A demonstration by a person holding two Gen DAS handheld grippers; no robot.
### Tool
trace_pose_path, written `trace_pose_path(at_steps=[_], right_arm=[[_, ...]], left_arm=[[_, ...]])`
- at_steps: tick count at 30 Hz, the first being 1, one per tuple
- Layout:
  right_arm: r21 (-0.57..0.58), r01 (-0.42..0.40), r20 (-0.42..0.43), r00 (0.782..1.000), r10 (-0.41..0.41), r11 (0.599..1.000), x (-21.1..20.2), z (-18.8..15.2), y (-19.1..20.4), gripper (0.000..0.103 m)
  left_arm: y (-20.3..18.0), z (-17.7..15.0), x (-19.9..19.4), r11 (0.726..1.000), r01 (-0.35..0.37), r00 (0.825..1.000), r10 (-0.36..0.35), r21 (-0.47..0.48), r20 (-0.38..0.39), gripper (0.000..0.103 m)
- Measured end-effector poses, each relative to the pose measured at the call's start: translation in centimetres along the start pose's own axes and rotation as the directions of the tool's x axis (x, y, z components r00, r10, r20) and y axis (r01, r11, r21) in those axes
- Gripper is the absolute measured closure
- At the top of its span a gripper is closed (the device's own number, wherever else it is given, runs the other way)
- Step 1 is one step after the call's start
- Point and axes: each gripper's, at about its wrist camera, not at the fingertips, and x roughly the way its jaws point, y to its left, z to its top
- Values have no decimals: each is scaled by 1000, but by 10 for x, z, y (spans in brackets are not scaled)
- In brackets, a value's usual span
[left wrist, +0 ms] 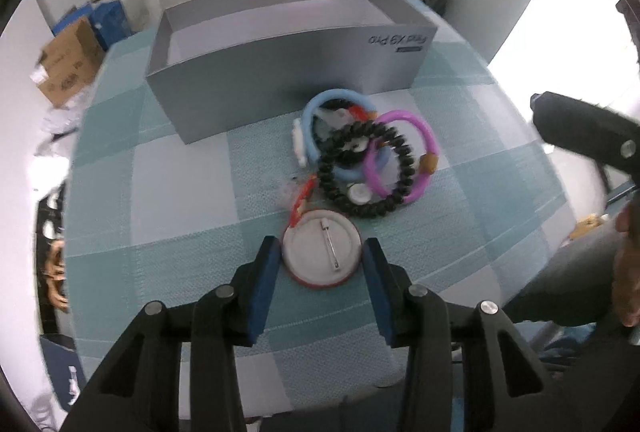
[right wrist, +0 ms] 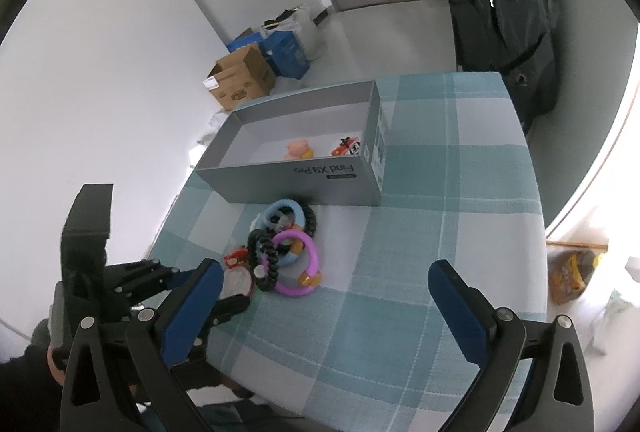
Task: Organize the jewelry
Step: 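Grasp the white round pin badge with the left gripper and lift, then grasp the red clip with the right gripper while the left gripper holds the pin badge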
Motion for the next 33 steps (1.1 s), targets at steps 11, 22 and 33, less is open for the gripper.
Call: trace_pose_path(at_steps=[11,22,33], right_arm=[[19,6,3,1000,-6,1000,6,5,0,0],[-100,-125,-6,992,125,987,12,5,44,9],[-334,-162,-94,986,139,928,59,-10,113,34]], left_arm=[[21,9,-30,962,246,969,-241,-116,53,66],[78,14,-83,931,200,963,-130,-304,236,66],[116,14,-87,894,186,959,-75,-407,274,66]])
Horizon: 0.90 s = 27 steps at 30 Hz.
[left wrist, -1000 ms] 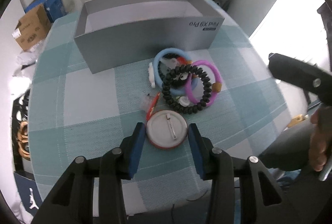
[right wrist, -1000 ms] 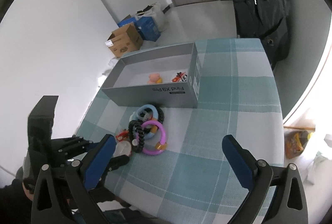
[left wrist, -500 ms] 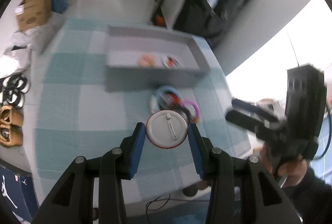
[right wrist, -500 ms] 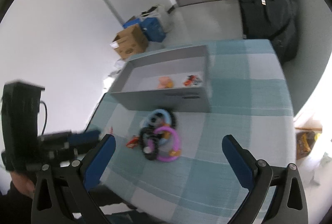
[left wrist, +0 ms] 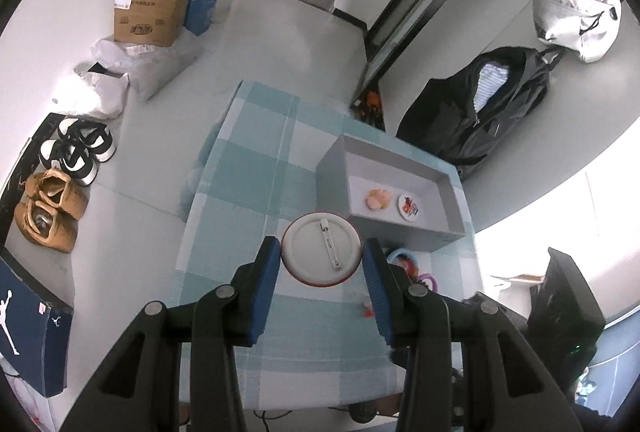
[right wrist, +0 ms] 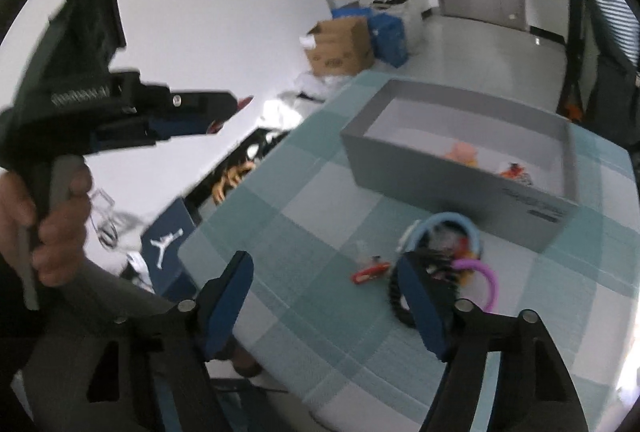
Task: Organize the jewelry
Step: 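Grasp the red clip with the right gripper while the left gripper holds the pin badge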
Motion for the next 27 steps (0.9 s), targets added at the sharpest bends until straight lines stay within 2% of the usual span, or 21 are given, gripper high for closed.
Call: trace_pose_path(at_steps=[4,7,9,13,15,18,20,25,27], right_arm=[[-30,100,-41,994,-101,995,22,5,7,42],[0,110,-78,991,-110,994,35,8,1,48],[1,130,-98,987,-129,992,42,9,-1,56],[0,162,-114,980,-161,987,47,11,-3,59],[-19,189,-121,974,-190,982,48,11,-3,69],[-41,215,-128,967,-218,976,49,10,-4,77],[-87,251,-131,956,-261,964,51,10,0,84],[-227,312,-123,931,-345,923,58,8,19,87],[-256,318,-117,927,-356,913,59,7,23,87]], left_arm=[[1,-2,-3,1000,-2,1000,2,18,-14,66],[1,-3,-2,999,-2,999,4,33,-34,66],[3,-3,-3,999,2,999,-1,36,-34,66],[11,1,-4,1000,0,999,0,8,-33,66],[16,3,-4,1000,6,999,-7,-14,-34,66],[19,5,-5,1000,7,999,-8,-28,-31,66],[19,5,-5,1000,4,1000,-5,-28,-30,66],[16,4,-3,1000,3,999,-4,-20,-37,66],[16,3,-2,1000,3,999,-3,-15,-35,66]])
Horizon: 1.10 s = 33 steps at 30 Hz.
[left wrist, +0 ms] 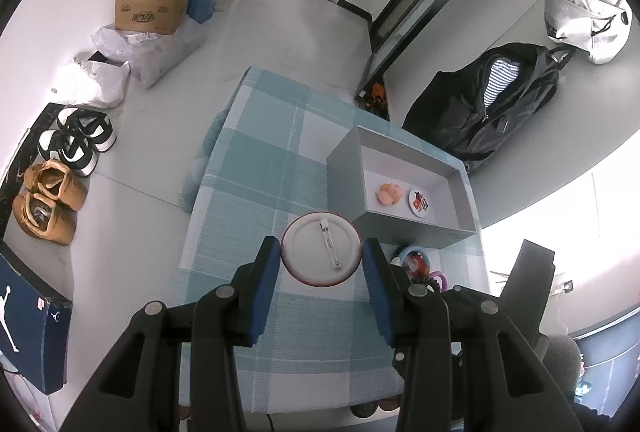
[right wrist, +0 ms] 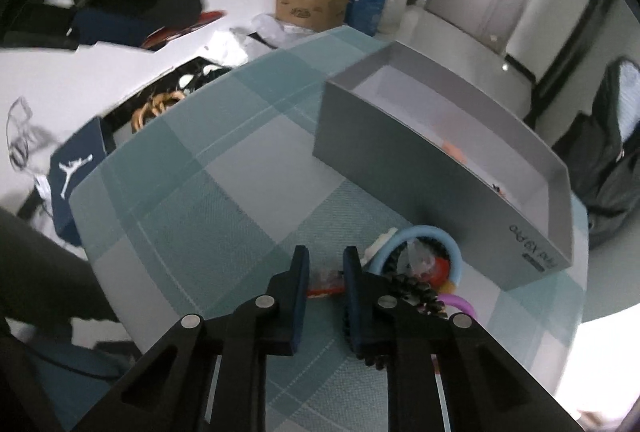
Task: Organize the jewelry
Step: 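Grasp the red clip with the right gripper while the left gripper holds the pin badge, then carry the pin badge and red clip over the grey box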
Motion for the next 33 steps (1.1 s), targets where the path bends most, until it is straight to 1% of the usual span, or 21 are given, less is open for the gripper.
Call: trace_pose_path(at_steps=[3,6,7,11,15,17,20,25,33], right_arm=[[24,-32,2,999,32,999,-2,0,-5,87],[104,-105,11,994,104,989,-6,0,-18,87],[138,-142,23,990,140,980,-8,-1,-23,87],[240,-260,89,965,246,935,-21,-1,-44,87],[321,-345,163,937,308,882,-34,-1,-66,87],[349,-390,202,919,339,852,-39,2,-76,87],[376,-422,251,903,348,825,-50,5,-90,87],[415,-443,313,890,332,795,-60,17,-109,87],[483,-462,362,879,311,744,-60,24,-145,87]], left_arm=[[0,1,2,1000,1,1000,-1,-7,0,66],[-3,2,1,1000,2,1000,-2,-1,9,66],[-5,2,0,1000,4,1000,-4,2,13,66],[-11,3,-1,1000,16,999,-17,17,32,66],[-17,5,1,999,24,999,-25,33,44,66],[-20,5,3,999,25,999,-27,37,45,66],[-25,7,9,999,27,999,-29,42,38,66],[-36,14,17,998,37,999,-38,51,32,66],[-58,27,37,995,49,999,-51,90,19,66]])
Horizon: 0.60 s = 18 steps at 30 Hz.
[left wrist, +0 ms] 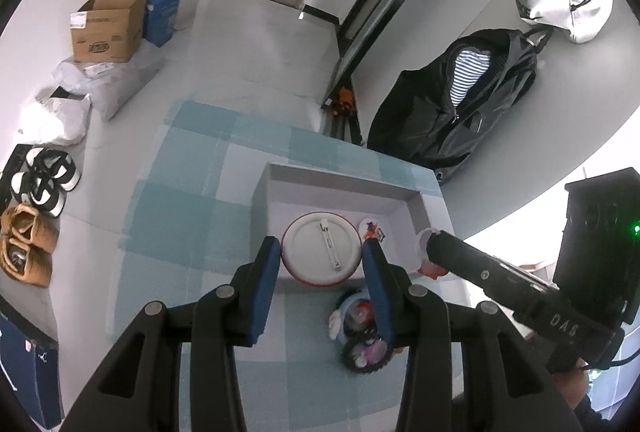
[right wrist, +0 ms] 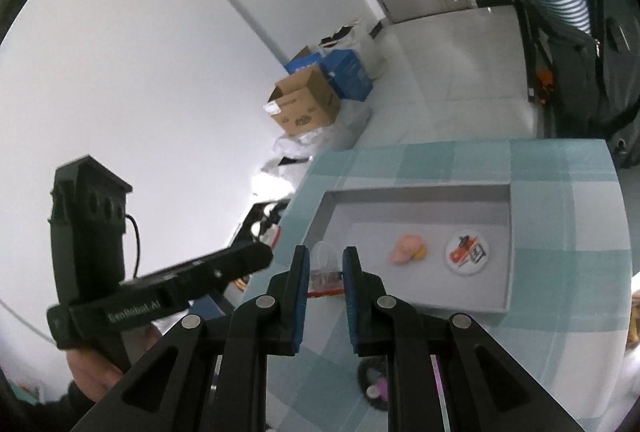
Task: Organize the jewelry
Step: 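Carry the pin badge and red clip over the grey box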
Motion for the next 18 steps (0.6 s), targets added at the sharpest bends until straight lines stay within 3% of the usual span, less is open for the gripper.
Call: trace_pose_path(at_steps=[18], right_arm=[[169,5,12,1000,-7,986,15,37,-63,87]], left_arm=[[-4,24,55,999,-1,996,-3,-43,-93,66]])
